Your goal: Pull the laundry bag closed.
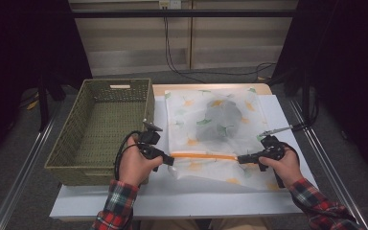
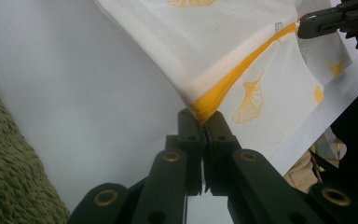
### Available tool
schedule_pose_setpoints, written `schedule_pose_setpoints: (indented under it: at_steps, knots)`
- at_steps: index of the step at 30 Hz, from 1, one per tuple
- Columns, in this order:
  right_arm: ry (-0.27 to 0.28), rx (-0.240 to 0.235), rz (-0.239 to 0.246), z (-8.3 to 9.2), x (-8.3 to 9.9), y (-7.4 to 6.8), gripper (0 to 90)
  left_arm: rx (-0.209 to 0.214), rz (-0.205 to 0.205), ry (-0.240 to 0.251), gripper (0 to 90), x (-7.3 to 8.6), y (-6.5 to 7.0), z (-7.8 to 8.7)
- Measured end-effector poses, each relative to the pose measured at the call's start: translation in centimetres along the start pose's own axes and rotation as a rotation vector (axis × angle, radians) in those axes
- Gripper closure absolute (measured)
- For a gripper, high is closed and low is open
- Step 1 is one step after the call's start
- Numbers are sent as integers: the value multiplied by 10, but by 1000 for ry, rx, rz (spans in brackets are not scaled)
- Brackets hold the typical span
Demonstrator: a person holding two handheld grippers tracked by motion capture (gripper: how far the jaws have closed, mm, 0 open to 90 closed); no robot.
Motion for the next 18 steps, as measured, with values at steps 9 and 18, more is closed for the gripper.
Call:
schedule_pose_setpoints:
  at_steps: [9, 18]
  knots:
    - [4, 7, -3, 3, 2, 2, 900, 1, 9, 7, 872, -1, 0, 0]
    - [11, 8, -3, 6, 3, 2, 900, -6, 9, 7, 872, 0, 0, 0]
Point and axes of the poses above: each handheld gripper's, and its own axes: z roughly backward along the jaws, x roughly out of its underside, y roughly to its right, the point moved 5 cm from there along -z, roughly forward along the jaws, and after that the axes turned 15 degrees about z, right-handed, at the moved point
